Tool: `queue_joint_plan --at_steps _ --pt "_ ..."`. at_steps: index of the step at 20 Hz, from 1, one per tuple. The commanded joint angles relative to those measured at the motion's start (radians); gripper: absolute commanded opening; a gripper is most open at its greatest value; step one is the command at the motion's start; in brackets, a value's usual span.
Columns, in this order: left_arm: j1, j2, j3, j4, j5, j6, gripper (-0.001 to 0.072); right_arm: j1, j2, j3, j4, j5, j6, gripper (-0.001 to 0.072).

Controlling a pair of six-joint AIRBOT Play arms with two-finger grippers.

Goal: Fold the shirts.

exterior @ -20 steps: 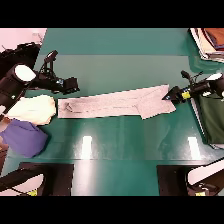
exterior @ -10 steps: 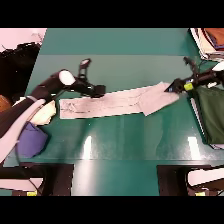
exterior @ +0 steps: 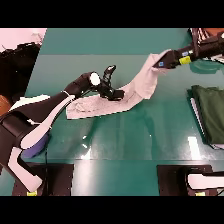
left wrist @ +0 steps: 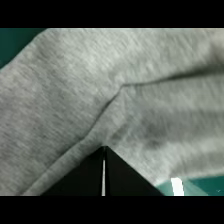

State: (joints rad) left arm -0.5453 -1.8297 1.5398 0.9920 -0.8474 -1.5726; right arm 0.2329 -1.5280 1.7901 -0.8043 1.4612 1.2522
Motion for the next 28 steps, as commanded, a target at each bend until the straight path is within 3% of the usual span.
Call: queue_joint_plan --at_steps 1,5,11,17,19,21,22,24,28 --pt "-0.006 -0.020 0.017 0.039 -0.002 0.001 0.0025 0.102 0.004 0.067 0.000 -0.029 0.015 0.0011" --pt "0.050 0.023 0.018 0.076 -0.058 -0.026 0.0025 0.171 0.003 0.073 0.000 -0.067 -0.005 0.0012" --pt "0.300 0.338 0.018 0.337 -0.167 -0.024 0.0025 0.340 -0.050 0.074 0.002 -0.130 -0.031 0.0012" --pt "0.561 0.639 0.018 0.523 -0.253 -0.023 0.0026 0.649 -0.252 0.074 0.001 -0.420 -0.093 0.0024" --pt "0.620 0.684 0.018 0.523 -0.279 -0.004 0.0026 0.715 -0.325 0.113 0.000 -0.504 -0.095 0.0215" --pt "0.653 0.702 0.016 0.523 -0.307 0.002 0.0026 0.746 -0.391 0.220 -0.001 -0.477 -0.095 0.0453" --pt "0.657 0.704 0.016 0.523 -0.323 0.002 0.0026 0.748 -0.410 0.266 -0.002 -0.433 -0.095 0.0489" --pt "0.657 0.705 0.016 0.519 -0.343 0.002 0.0026 0.730 -0.396 0.279 -0.020 -0.360 -0.080 0.0487" --pt "0.657 0.705 0.016 0.511 -0.369 0.002 0.0026 0.576 -0.238 0.019 -0.125 -0.310 0.019 0.0487"
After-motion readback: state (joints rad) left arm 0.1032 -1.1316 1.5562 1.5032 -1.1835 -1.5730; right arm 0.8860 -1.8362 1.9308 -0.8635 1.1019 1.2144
